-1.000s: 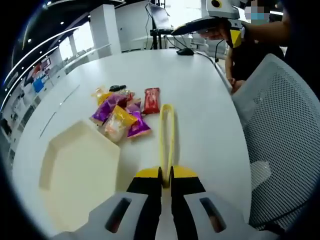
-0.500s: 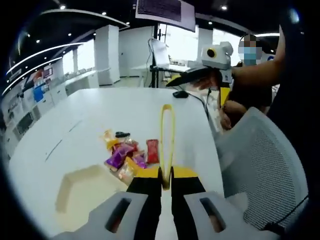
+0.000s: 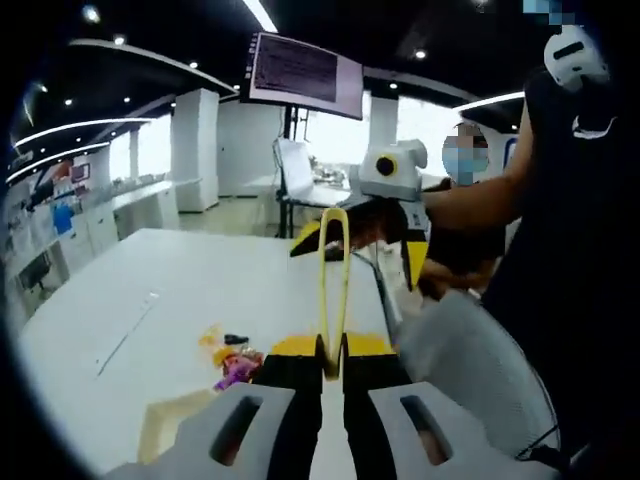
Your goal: Place the target food into the container with the food tongs after gripping and lifting it, then release it inside without dropping or visibly crushing the food.
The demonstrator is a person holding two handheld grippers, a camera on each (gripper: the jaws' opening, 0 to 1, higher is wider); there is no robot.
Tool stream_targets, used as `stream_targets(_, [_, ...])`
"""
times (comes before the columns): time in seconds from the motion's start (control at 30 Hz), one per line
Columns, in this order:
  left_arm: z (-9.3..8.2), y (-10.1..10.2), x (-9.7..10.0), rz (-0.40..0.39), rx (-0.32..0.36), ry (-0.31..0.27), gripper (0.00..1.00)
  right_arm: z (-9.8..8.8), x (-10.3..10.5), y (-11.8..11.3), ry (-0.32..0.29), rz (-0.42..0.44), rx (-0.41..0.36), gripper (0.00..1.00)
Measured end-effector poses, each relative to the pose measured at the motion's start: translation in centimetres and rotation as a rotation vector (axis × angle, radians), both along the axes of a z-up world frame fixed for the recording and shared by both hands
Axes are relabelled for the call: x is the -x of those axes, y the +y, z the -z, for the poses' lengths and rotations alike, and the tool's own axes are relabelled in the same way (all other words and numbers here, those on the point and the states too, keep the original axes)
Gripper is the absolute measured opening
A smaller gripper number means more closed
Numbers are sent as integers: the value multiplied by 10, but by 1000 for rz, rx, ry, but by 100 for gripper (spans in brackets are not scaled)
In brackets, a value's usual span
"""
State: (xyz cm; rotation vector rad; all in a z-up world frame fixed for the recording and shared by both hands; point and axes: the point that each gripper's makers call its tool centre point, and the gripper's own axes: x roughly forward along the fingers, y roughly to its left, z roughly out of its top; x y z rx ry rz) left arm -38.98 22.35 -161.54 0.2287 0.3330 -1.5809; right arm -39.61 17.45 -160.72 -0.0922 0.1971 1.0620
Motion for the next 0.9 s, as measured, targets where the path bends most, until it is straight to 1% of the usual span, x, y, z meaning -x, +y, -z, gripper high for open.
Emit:
stream_targets(0.03, [-4, 0, 3, 10, 4, 0, 1, -8, -1, 6, -20, -19, -2, 63])
stream_targets(0.13, [-21, 2, 9, 32, 28, 0, 1, -23, 1, 21, -24, -79, -29, 55])
stream_targets(0.2, [-30, 3, 13, 42, 55, 20, 1, -33, -2, 27, -48, -90, -50, 53])
stream_targets(0.23, [-32, 3, 13, 42, 65, 23, 1, -38, -2, 30, -58, -102, -71, 48])
stream_targets(0.3, [-36, 5, 14, 36, 83, 42, 1, -49, 3, 37, -27, -142, -128, 35])
stream_targets(0.33, [-37, 5, 13, 31, 94, 49, 1, -53, 5, 40, -34, -159, -143, 32])
stream_targets(0.37, [-38, 6, 14, 31, 102, 65, 1, -56, 6, 42, -42, -170, -150, 31])
stream_targets(0.47, [-40, 6, 13, 30, 113, 67, 1, -54, 5, 48, -25, -179, -138, 29])
stream_targets(0.57, [-44, 5, 16, 32, 134, 76, 1, -57, 7, 53, -8, -205, -151, 24])
stream_targets(0.63, [-42, 5, 19, 44, 130, 81, 1, -57, 7, 55, -7, -211, -147, 17])
stream_targets(0.73, [-43, 7, 17, 44, 134, 88, 1, -58, 8, 59, -1, -234, -147, 16])
stream_targets(0.9, [-41, 10, 22, 59, 126, 121, 2, -57, 13, 67, -7, -281, -132, 16])
